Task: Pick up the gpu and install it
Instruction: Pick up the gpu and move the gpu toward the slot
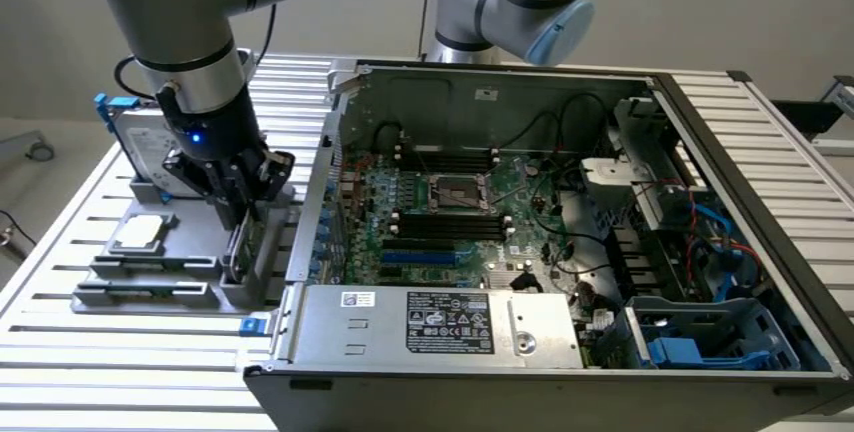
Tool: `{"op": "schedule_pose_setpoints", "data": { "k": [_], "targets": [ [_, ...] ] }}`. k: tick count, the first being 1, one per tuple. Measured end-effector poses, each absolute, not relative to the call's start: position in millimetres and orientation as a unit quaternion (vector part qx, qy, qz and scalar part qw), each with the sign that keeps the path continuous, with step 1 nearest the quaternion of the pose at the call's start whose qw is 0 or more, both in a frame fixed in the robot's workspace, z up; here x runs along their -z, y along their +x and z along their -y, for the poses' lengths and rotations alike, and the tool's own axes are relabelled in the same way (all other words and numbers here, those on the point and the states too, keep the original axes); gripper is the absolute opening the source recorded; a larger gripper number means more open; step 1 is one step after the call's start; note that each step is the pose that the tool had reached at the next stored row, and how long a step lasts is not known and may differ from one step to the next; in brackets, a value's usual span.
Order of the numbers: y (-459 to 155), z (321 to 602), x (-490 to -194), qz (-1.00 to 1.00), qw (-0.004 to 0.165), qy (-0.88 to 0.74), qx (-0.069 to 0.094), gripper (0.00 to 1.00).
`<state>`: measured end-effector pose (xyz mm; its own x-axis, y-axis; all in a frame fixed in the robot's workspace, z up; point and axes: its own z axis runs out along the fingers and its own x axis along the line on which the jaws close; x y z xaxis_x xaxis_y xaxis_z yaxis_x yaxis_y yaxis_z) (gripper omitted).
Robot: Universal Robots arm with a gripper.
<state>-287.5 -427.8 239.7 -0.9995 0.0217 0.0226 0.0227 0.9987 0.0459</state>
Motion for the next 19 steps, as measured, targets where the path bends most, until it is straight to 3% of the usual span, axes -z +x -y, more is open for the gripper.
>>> {"op": "schedule_pose_setpoints", "data": {
  "k": [19],
  "targets": [
    [-289.9,427.8,-241.0,1.000,0.011,-0.011,0.026,0.27]
  ]
}}
